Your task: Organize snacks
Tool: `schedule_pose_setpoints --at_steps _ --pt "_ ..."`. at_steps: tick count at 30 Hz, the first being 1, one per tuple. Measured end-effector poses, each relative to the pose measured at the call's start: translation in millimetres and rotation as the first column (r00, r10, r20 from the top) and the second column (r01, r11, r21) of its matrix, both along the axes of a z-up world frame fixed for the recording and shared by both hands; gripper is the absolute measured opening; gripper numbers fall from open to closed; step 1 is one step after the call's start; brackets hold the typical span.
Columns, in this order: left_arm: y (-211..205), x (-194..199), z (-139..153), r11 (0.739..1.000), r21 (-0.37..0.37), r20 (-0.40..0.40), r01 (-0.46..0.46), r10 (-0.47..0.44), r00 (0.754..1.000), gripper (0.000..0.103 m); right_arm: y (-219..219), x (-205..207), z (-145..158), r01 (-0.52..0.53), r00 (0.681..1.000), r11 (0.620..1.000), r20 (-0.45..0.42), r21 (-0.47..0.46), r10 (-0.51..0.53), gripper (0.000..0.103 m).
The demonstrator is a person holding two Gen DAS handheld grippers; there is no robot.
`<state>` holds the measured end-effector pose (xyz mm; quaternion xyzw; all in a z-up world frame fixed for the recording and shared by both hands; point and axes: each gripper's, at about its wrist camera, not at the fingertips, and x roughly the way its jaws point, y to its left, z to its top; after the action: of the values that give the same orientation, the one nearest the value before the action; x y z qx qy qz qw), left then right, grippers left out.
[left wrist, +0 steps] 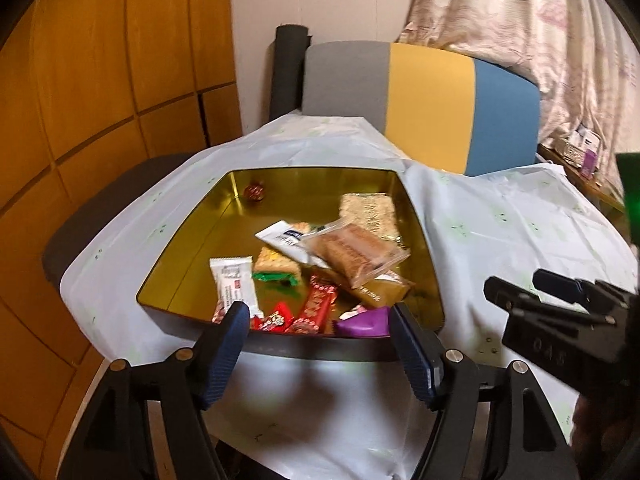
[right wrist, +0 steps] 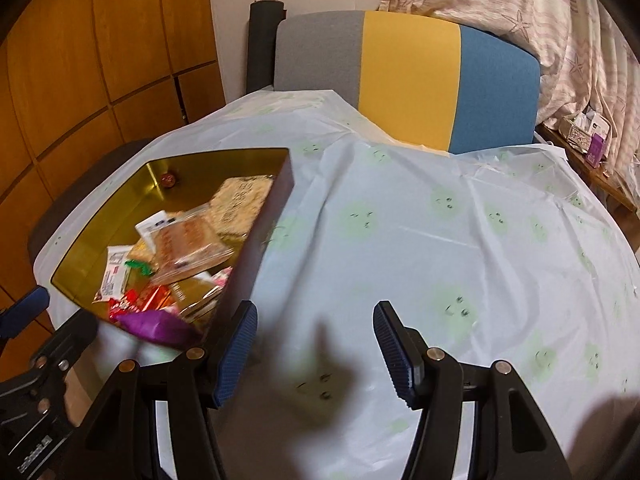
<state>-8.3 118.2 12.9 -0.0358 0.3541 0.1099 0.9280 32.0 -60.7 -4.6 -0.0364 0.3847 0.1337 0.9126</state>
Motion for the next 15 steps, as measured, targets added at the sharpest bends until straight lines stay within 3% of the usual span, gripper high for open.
schedule_pose_setpoints --at_steps 15 --pt "18.6 -2.8 -1.9 0.997 -0.026 0.012 -0.075 0.075 0.997 0.078 30.0 -14.7 0.9 -0.046 0.998 0.998 0.031 -0.047 0.047 0.062"
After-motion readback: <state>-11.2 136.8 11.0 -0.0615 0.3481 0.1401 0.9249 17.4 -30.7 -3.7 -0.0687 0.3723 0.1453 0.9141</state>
